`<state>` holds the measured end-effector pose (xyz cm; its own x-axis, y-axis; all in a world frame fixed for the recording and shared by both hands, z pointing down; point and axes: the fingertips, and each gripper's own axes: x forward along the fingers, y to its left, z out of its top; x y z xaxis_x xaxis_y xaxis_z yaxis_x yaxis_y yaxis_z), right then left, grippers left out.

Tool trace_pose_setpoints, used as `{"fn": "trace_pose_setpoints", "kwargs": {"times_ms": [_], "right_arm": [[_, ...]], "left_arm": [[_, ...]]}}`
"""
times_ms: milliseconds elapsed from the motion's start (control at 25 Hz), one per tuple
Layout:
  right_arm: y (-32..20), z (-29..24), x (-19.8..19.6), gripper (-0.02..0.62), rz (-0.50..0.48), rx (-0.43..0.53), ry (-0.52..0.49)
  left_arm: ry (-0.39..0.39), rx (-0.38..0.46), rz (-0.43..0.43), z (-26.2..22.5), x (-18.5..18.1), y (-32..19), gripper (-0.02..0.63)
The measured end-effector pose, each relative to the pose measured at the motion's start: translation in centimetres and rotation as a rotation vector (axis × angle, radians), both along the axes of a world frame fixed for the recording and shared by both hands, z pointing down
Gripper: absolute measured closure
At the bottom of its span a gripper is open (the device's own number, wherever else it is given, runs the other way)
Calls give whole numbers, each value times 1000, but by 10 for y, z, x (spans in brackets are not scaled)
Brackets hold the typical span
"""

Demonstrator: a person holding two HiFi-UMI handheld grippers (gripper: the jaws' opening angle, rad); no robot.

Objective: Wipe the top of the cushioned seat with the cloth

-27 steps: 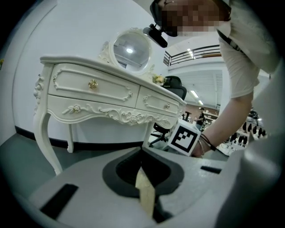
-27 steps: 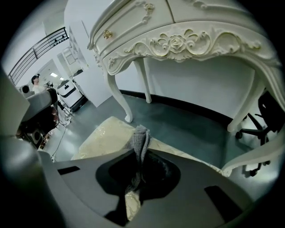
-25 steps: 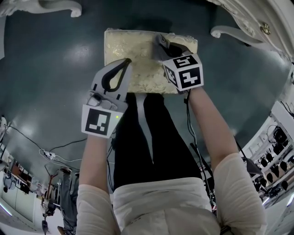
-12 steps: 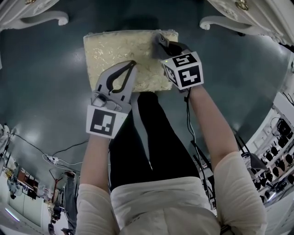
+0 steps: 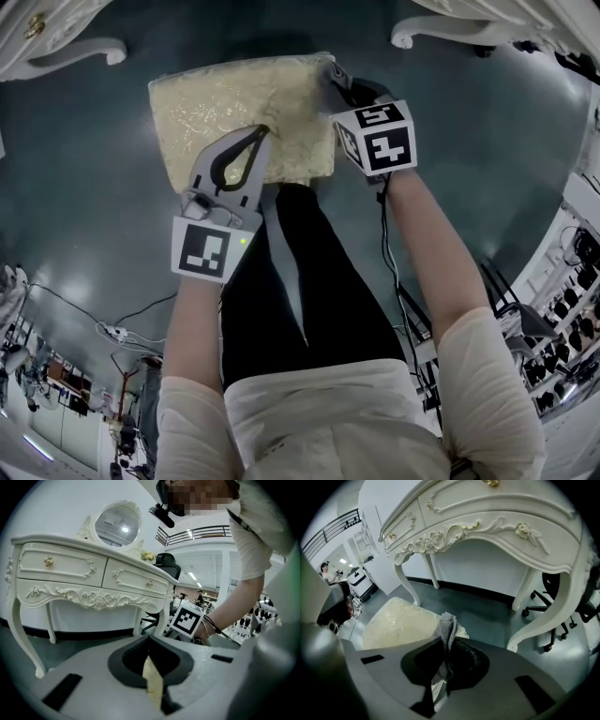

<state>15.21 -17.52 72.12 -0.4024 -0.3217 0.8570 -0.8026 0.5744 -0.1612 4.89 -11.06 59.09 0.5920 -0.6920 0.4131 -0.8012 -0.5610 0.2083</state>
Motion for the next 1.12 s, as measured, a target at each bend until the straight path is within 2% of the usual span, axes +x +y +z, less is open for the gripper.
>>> {"fn": "trace_pose_setpoints", "kwargs": {"times_ms": [200, 360, 480, 680, 1120], "right_arm": [[7, -20, 4, 565, 28, 9, -14], [17, -38, -17, 565, 34, 29, -31], [31, -48, -47, 565, 23, 42, -49], [53, -51, -101, 565, -20, 24, -79], [100, -35, -235, 565, -67, -56, -126]], "left_arm": [[-7, 12, 32, -7, 4, 12, 603], [-12, 42, -20, -24, -21, 19, 603], [-8, 41, -39, -32, -48, 32, 603], [-31, 39, -22, -25, -90, 44, 603], [-5, -2, -77, -12, -206, 63, 603]]}}
